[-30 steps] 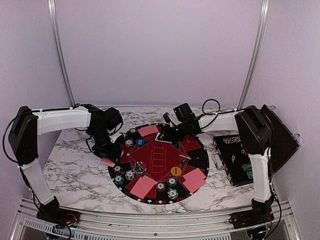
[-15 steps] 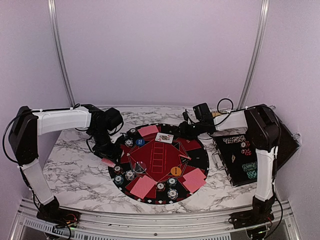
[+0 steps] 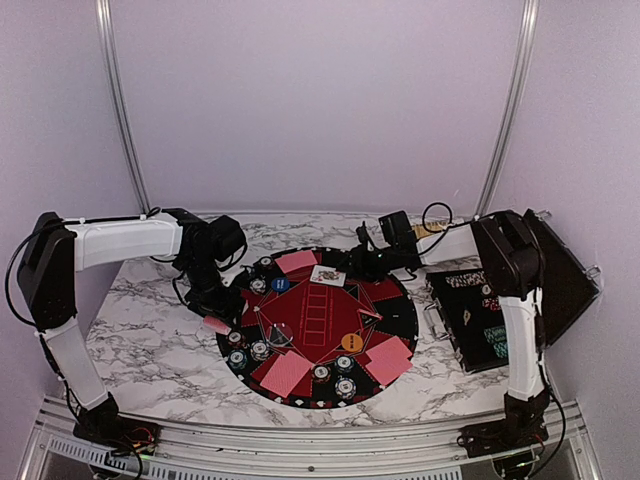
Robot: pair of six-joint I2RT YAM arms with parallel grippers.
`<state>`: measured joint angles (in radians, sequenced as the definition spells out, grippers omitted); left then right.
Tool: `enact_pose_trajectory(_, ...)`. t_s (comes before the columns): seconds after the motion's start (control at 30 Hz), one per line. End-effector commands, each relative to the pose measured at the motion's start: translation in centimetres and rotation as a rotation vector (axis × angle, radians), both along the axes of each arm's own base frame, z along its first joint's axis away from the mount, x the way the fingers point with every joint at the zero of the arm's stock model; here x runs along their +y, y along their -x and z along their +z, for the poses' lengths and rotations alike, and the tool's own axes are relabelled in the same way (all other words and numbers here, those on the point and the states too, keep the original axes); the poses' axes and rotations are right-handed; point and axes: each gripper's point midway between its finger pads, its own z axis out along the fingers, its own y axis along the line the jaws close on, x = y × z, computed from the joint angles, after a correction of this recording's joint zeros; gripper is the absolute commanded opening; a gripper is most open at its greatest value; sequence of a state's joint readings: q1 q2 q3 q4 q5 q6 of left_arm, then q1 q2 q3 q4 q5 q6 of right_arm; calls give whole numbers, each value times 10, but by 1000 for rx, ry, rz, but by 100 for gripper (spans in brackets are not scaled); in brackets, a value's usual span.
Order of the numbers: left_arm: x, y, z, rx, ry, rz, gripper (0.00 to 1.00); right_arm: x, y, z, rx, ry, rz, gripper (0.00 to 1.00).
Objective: Distribute texas hold em gaming equipment
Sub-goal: Adjust the poker card in the community card area.
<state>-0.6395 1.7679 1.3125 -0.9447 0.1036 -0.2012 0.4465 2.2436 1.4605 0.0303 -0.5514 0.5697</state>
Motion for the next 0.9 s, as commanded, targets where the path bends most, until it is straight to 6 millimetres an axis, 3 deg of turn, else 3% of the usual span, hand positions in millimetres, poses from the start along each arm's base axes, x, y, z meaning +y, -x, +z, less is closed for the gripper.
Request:
enact_pose_trajectory(0.0, -5, -3, 13, -33, 29, -8, 35, 17, 7, -19, 37, 15, 30, 42)
enact_pose_trajectory(0.2, -5, -2, 12, -29, 28, -9, 35, 28, 6, -21, 31, 14, 45, 42)
enact_pose_trajectory(0.43, -9, -2, 15, -33, 38, -18, 35, 15, 7, -18, 37, 54, 4, 42)
enact_pose_trajectory(0.53, -14, 0, 17, -42, 25, -42, 35, 8, 3, -2, 5, 65, -17, 42)
enact_pose_trajectory(0.67, -23, 4, 19, -51, 9, -83, 35, 7, 8, 33, -44, 37, -4, 46)
enact_pose_trajectory(0.87, -38, 12, 23, -62, -2, -154, 35, 31, 51, 72, -52, -100, 140, 56)
